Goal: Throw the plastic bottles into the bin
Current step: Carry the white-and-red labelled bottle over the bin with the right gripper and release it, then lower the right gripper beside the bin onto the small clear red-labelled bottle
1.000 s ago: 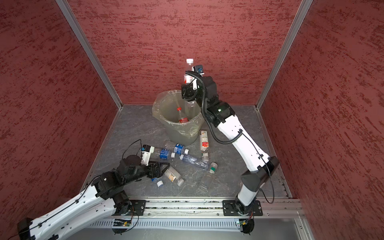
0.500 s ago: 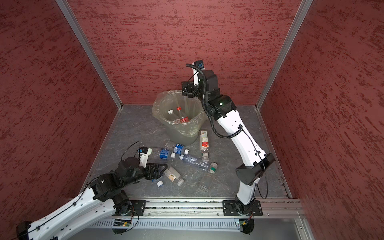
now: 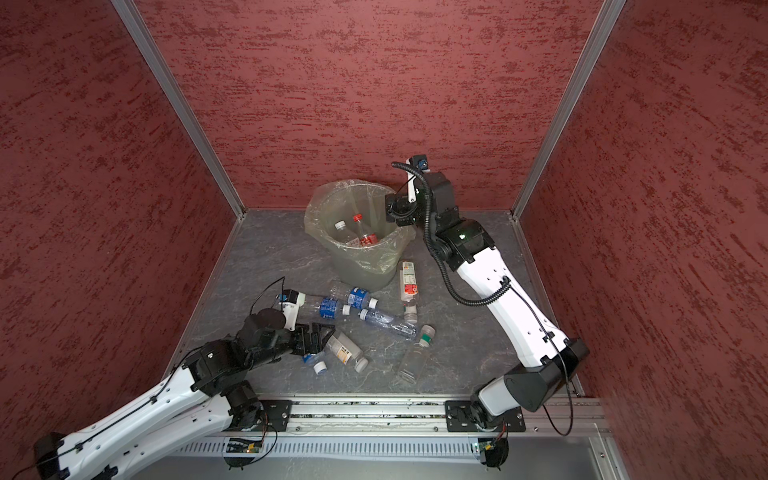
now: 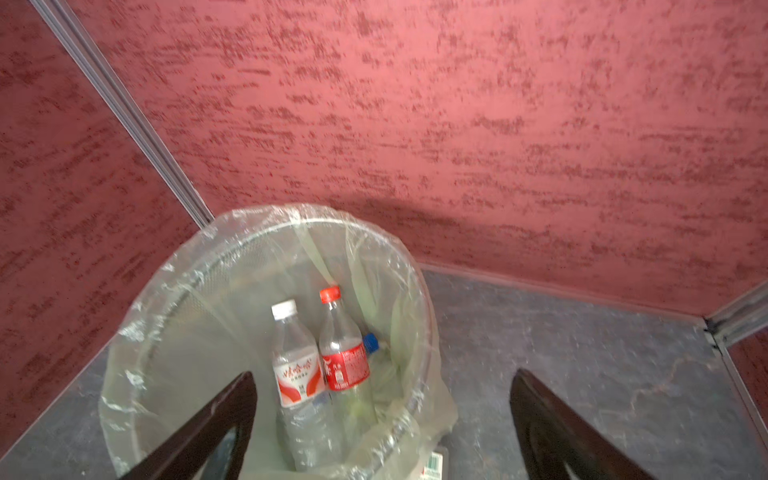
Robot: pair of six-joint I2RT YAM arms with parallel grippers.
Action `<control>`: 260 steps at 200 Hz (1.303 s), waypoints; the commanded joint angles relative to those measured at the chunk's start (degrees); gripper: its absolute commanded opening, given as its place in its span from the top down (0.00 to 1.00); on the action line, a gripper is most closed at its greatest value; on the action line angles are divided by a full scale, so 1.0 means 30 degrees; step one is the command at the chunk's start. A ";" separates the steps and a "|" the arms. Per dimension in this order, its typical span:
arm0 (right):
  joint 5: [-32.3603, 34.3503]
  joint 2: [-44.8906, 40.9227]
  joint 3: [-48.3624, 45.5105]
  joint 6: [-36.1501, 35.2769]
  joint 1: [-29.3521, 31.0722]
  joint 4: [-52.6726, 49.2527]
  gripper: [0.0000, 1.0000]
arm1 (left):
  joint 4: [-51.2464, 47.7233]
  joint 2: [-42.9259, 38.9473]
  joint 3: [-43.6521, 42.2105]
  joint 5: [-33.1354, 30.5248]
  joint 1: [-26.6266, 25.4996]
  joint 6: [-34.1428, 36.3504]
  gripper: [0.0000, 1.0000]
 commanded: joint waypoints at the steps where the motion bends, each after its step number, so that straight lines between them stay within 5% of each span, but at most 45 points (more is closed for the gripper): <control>1: 0.0432 -0.1431 -0.1422 0.0749 -0.0413 0.0805 0.05 | -0.0313 0.0133 0.0384 -0.0434 -0.0013 -0.0011 0.01; 131: -0.0177 -0.5134 -0.9964 0.2828 -0.1366 0.1065 0.15 | -0.0349 0.1134 0.0946 -0.0740 -0.0029 0.0486 0.00; 260: -0.2921 -0.3240 -1.3638 0.3723 -0.1802 0.2591 0.13 | -0.2294 0.1057 0.0765 -0.2646 0.0835 -0.0466 0.01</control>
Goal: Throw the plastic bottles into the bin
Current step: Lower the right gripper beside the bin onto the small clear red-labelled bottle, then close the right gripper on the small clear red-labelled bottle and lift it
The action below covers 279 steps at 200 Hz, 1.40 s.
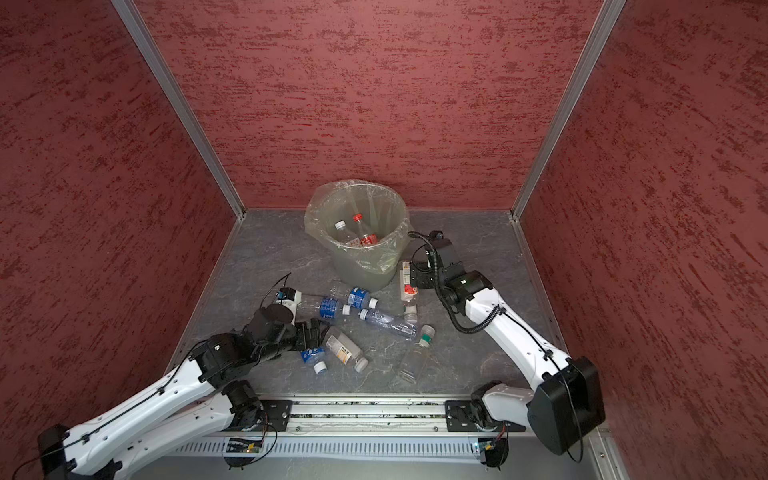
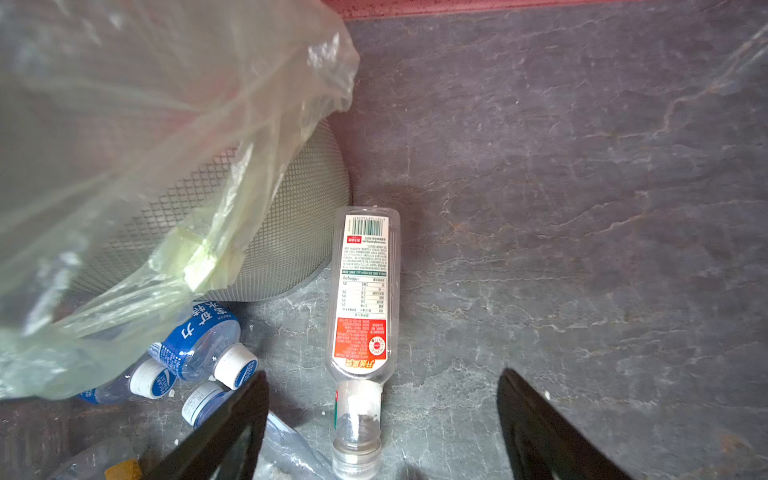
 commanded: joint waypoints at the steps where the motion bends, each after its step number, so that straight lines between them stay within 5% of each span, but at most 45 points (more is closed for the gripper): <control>1: -0.0924 0.0608 -0.0224 0.0460 -0.0225 0.1103 0.13 | -0.0555 -0.0251 0.0105 -0.0599 0.0216 -0.0123 0.00; 186: -0.3474 0.5679 -0.0397 0.0548 -0.0835 0.4276 0.12 | -0.1314 -0.1688 -0.0400 0.0070 0.1204 -0.0546 0.00; 279: -0.4197 0.6884 -0.0849 0.0494 -0.1093 0.5539 0.27 | -0.1478 -0.2168 -0.0680 0.0216 0.1292 -0.0753 0.00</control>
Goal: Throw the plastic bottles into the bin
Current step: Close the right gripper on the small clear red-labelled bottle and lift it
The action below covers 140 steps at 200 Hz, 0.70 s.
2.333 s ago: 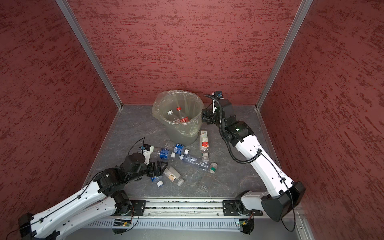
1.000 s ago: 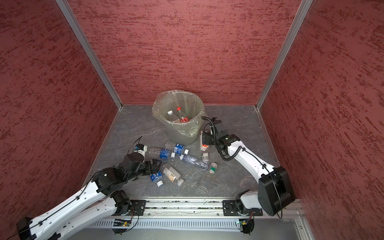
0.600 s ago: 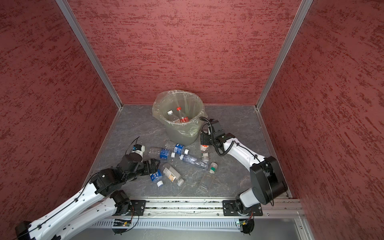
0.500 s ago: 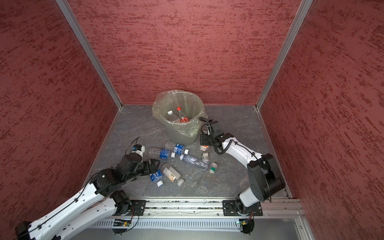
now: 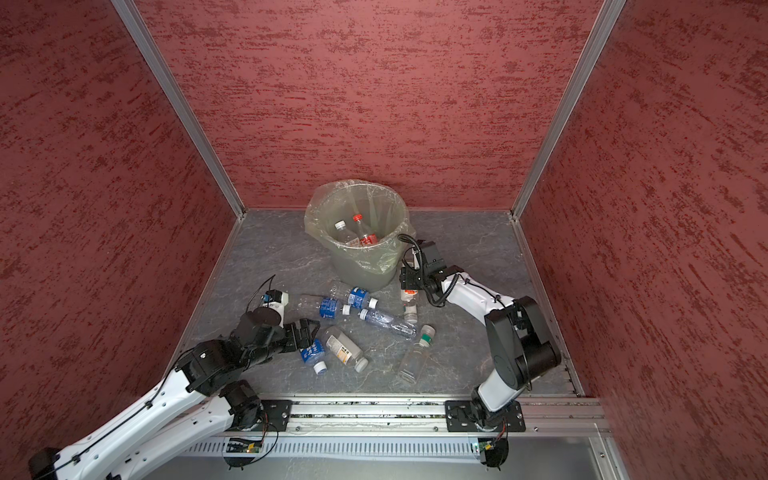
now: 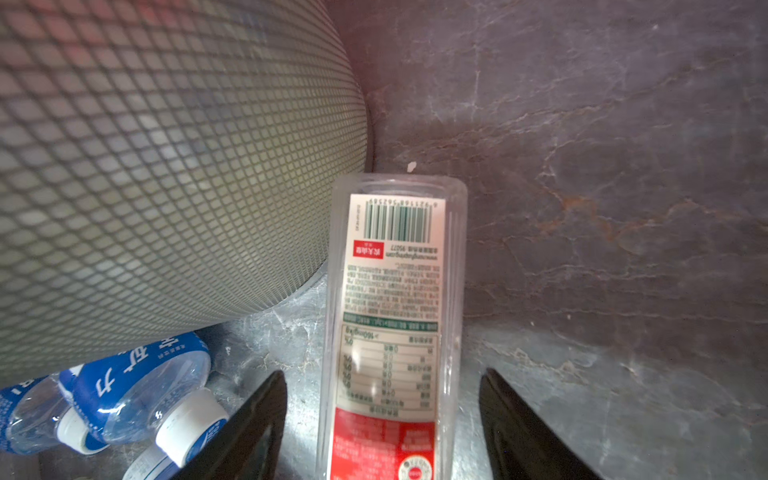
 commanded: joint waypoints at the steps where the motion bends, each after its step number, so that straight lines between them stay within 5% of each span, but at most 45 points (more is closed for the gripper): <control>1: -0.0255 0.0273 -0.0396 0.0193 -0.0160 0.0792 0.27 | -0.0262 -0.0313 -0.0233 0.0099 0.0083 -0.0217 0.00; 140: 0.1381 0.0595 -0.0871 0.0115 -0.1551 -0.0038 0.33 | 0.0191 -0.0427 -0.0721 0.0940 0.0815 -0.0324 0.01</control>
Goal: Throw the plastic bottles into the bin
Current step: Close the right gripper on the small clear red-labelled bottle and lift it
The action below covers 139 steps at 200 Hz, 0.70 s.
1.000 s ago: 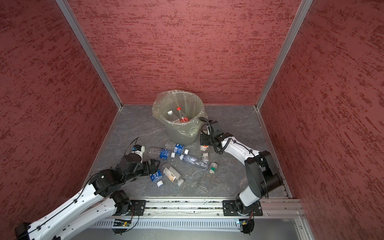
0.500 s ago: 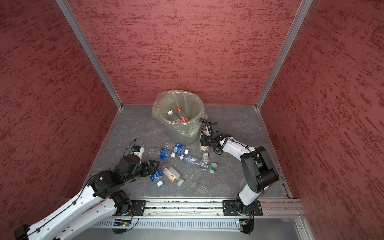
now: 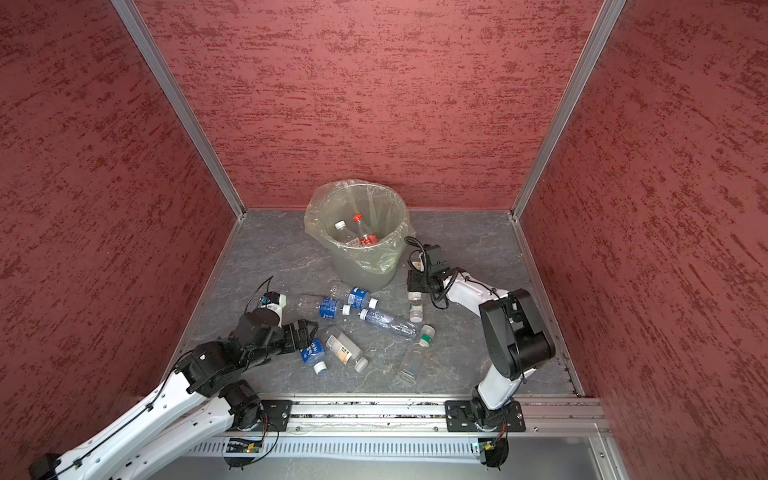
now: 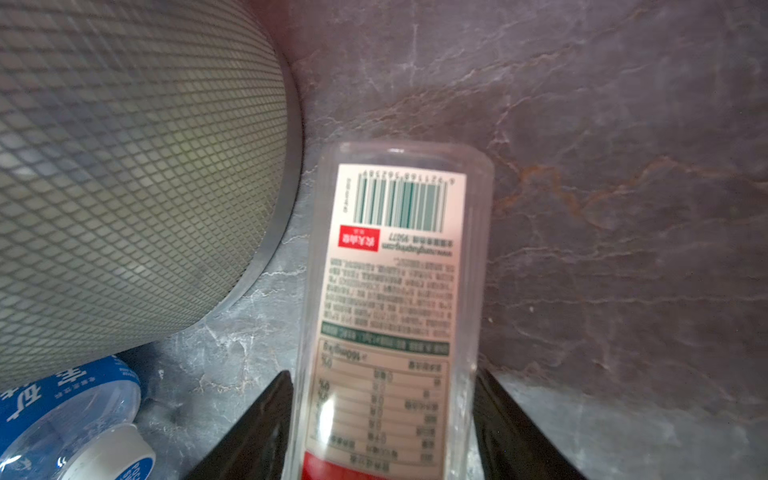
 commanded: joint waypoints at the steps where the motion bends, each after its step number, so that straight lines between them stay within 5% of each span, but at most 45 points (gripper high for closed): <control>1: 0.1063 -0.0353 -0.0251 -0.0022 -0.0382 -0.0596 0.33 | 0.0348 -0.0084 -0.0211 0.0433 0.0181 -0.0124 0.01; 39: 0.1380 0.0063 0.0149 -0.0024 -0.0570 -0.0859 0.25 | 0.0425 0.0069 -0.0230 0.0576 0.0383 -0.0051 0.00; 139: 0.2811 0.1409 0.1365 -0.0489 -0.0569 -0.2227 0.28 | 0.0494 -0.0076 -0.0382 0.0785 0.0482 -0.0091 0.00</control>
